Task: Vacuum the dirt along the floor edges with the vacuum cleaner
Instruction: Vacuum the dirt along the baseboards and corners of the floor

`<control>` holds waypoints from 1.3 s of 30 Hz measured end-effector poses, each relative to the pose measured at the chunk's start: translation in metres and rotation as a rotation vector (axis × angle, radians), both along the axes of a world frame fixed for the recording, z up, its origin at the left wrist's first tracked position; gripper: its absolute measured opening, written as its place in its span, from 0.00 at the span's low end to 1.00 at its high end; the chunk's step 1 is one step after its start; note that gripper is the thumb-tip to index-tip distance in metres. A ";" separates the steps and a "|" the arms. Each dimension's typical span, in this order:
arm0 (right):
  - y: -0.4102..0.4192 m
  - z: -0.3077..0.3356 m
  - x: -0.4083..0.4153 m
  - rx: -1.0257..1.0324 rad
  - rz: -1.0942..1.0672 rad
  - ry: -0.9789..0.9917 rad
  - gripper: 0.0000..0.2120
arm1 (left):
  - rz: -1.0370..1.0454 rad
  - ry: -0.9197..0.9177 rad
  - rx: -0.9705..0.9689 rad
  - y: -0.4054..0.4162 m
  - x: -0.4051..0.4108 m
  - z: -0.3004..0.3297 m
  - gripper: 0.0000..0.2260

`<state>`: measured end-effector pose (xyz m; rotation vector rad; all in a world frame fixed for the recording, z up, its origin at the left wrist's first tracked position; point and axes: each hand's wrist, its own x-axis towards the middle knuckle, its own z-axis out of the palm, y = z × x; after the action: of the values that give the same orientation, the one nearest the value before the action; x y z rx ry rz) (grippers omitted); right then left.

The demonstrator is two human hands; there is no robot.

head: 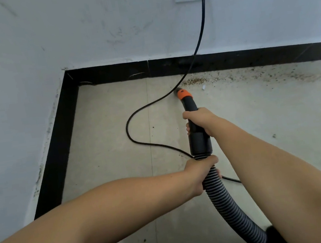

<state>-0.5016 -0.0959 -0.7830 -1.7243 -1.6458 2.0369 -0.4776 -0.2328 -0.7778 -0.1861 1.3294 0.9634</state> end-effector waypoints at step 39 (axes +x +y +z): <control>0.085 -0.005 0.042 0.039 -0.177 -0.036 0.07 | -0.099 0.000 0.002 0.080 0.026 -0.005 0.05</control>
<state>-0.4594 -0.0111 -0.7884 -1.8309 -1.4721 1.8942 -0.4516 -0.1527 -0.7828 -0.1174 1.3252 0.8808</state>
